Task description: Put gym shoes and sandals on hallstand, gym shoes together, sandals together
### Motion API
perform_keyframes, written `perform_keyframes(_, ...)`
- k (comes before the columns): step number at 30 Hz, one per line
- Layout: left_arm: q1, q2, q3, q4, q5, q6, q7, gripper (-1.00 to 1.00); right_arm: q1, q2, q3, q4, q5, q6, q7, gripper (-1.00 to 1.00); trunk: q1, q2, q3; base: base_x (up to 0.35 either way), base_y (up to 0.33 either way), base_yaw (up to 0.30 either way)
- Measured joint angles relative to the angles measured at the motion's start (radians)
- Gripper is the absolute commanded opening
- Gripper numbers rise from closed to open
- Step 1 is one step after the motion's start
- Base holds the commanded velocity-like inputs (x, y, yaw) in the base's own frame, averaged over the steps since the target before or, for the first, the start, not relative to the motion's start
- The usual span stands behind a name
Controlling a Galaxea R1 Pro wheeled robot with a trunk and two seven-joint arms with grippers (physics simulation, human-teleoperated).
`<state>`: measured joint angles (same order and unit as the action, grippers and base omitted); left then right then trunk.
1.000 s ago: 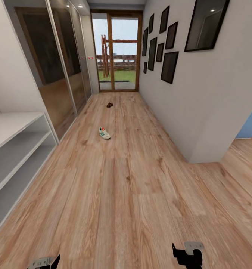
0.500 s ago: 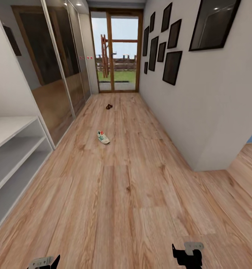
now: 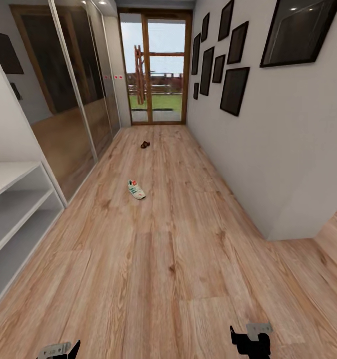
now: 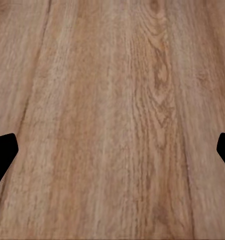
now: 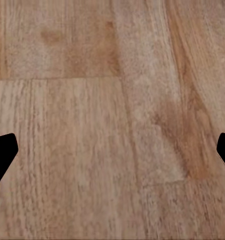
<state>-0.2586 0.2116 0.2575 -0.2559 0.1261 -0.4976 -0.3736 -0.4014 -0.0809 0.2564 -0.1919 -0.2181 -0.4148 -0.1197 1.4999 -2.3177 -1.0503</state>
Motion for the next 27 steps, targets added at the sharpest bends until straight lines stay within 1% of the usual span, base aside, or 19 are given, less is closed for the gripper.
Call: perform_keyframes(27, 0.0, 0.0, 0.002, 0.0, 0.001, 0.0, 0.0, 1.0, 0.0, 0.001, 0.0, 0.0, 0.0, 0.0, 0.0, 1.0, 0.0, 0.0, 0.0, 0.339, 0.0, 0.0)
